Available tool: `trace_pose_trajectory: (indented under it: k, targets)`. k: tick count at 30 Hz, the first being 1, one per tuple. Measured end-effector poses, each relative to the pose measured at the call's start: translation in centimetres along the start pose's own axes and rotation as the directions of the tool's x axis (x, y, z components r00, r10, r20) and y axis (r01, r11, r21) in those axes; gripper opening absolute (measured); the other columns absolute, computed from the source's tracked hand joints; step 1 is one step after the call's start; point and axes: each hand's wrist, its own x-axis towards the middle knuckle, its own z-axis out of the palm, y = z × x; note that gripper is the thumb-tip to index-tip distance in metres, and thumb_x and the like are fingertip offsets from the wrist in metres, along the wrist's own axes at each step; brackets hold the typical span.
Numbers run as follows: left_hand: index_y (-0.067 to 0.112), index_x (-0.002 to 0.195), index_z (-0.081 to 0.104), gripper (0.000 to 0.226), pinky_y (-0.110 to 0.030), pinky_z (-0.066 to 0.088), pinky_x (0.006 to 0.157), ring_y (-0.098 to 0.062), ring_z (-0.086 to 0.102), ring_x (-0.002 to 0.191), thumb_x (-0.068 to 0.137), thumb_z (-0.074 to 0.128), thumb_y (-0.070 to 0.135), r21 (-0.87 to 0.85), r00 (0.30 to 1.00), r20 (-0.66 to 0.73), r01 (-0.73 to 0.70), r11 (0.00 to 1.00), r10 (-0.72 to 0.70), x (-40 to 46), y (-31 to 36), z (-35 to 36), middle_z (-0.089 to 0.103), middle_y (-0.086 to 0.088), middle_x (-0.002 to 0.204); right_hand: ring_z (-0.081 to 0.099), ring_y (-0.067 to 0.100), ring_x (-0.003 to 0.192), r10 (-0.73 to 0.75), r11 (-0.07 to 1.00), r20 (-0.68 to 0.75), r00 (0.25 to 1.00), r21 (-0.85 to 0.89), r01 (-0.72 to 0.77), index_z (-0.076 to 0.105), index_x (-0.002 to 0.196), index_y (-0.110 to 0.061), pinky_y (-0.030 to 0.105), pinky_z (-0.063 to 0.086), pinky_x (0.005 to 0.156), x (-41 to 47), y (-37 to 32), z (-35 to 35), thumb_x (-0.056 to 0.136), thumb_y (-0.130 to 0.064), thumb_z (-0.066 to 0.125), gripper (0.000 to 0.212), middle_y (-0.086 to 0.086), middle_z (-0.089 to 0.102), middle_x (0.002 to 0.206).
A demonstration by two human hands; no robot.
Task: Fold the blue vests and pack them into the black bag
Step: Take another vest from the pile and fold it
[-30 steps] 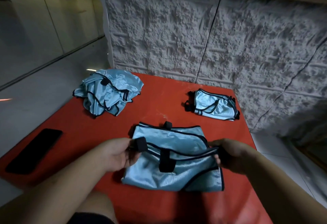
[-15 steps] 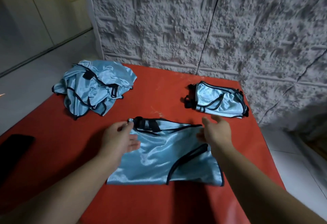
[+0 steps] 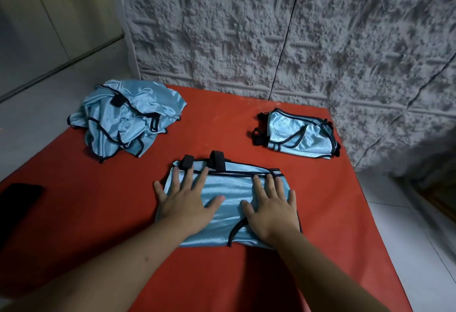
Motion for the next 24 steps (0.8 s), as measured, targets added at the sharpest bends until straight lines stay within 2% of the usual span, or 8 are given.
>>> trace_pose_trajectory:
  k: [6, 8, 10, 12, 17, 19, 21, 24]
  targets:
    - [0.041, 0.158, -0.011, 0.09, -0.067, -0.01, 0.117, -0.025, -0.03, 0.151, 0.082, 0.001, 0.088, 0.024, 1.0, -0.005, -0.007, 1.0, 0.007, 0.7, 0.1, 0.1, -0.018, 0.013, 0.168, -0.01, 0.021, 0.156, 0.033, 0.998, -0.001, 0.999, 0.055, -0.033, 0.0, 0.161, -0.037, 0.053, -0.002, 0.124, -0.7, -0.3, -0.5, 0.09, -0.073, 0.02, 0.081, 0.0, 0.0, 0.17]
    - [0.04, 0.158, -0.013, 0.091, -0.066, -0.011, 0.118, -0.026, -0.031, 0.15, 0.082, 0.0, 0.089, 0.068, 0.997, 0.031, -0.074, 0.995, 0.072, 0.8, -0.2, -0.1, -0.021, 0.011, 0.167, 0.012, 0.022, 0.155, 0.073, 0.989, -0.037, 0.997, 0.13, -0.067, 0.015, 0.16, -0.035, 0.049, 0.016, 0.122, -1.1, -0.3, -1.4, 0.09, -0.071, 0.034, 0.081, -0.001, 0.02, 0.167]
    - [0.04, 0.158, -0.015, 0.092, -0.066, -0.011, 0.118, -0.027, -0.033, 0.149, 0.082, 0.0, 0.09, 0.088, 0.993, 0.053, -0.11, 0.99, 0.106, 0.9, -0.3, -0.2, -0.023, 0.01, 0.166, 0.04, 0.026, 0.14, 0.175, 0.967, -0.145, 0.974, 0.21, -0.143, 0.029, 0.155, -0.032, 0.047, 0.036, 0.11, -1.5, 0.3, -2.4, 0.089, -0.058, 0.051, 0.074, -0.001, 0.042, 0.153]
    - [0.039, 0.158, -0.015, 0.094, -0.068, -0.012, 0.117, -0.028, -0.034, 0.149, 0.081, -0.001, 0.09, 0.094, 0.992, 0.058, -0.12, 0.988, 0.114, 1.0, -0.2, -0.2, -0.024, 0.009, 0.166, 0.05, 0.033, 0.124, 0.338, 0.918, -0.216, 0.916, 0.289, -0.27, 0.038, 0.151, -0.023, 0.044, 0.042, 0.103, -1.7, 1.5, -3.0, 0.089, -0.047, 0.058, 0.07, 0.008, 0.054, 0.137]
    - [0.031, 0.161, -0.003, 0.081, -0.076, -0.013, 0.11, -0.034, -0.021, 0.153, 0.095, 0.012, 0.075, 0.131, 1.0, -0.002, -0.031, 0.991, 0.031, 0.2, 1.6, -0.7, -0.007, 0.003, 0.17, 0.063, 0.036, 0.105, 0.487, 0.772, -0.024, 0.873, 0.479, -0.417, 0.06, 0.117, -0.006, 0.034, 0.049, 0.083, -0.6, 3.0, -3.8, 0.085, -0.034, 0.066, 0.043, 0.014, 0.067, 0.112]
    - [0.027, 0.162, 0.008, 0.072, -0.075, -0.01, 0.112, -0.033, -0.014, 0.155, 0.101, 0.018, 0.064, 0.114, 0.997, -0.052, -0.049, 0.992, 0.055, -0.7, 3.0, -1.0, 0.002, 0.001, 0.171, 0.069, 0.032, 0.076, 0.531, 0.669, 0.071, 0.845, 0.577, -0.469, 0.065, 0.093, -0.005, 0.036, 0.058, 0.061, 0.0, 2.9, -4.7, 0.074, -0.029, 0.07, 0.03, 0.011, 0.07, 0.086]
    - [0.033, 0.161, 0.009, 0.065, -0.074, -0.012, 0.112, -0.03, -0.015, 0.155, 0.102, 0.019, 0.06, 0.107, 0.991, -0.04, -0.12, 0.987, 0.125, -1.8, 3.8, -0.9, 0.001, 0.001, 0.171, 0.06, 0.026, 0.046, 0.557, 0.58, 0.15, 0.817, 0.633, -0.512, 0.063, 0.072, -0.001, 0.026, 0.047, 0.036, 0.4, 2.9, -5.4, 0.069, -0.02, 0.072, 0.021, 0.009, 0.062, 0.06]
    - [0.046, 0.157, -0.004, 0.069, -0.076, -0.013, 0.11, -0.032, -0.019, 0.154, 0.093, 0.004, 0.069, 0.12, 0.99, 0.039, -0.136, 0.983, 0.132, -2.3, 3.1, -0.3, -0.007, 0.002, 0.17, 0.056, 0.019, 0.037, 0.534, 0.596, 0.216, 0.817, 0.59, -0.545, 0.065, 0.068, -0.002, 0.016, 0.034, 0.033, 0.7, 3.3, -5.7, 0.072, -0.019, 0.076, 0.022, 0.006, 0.06, 0.052]
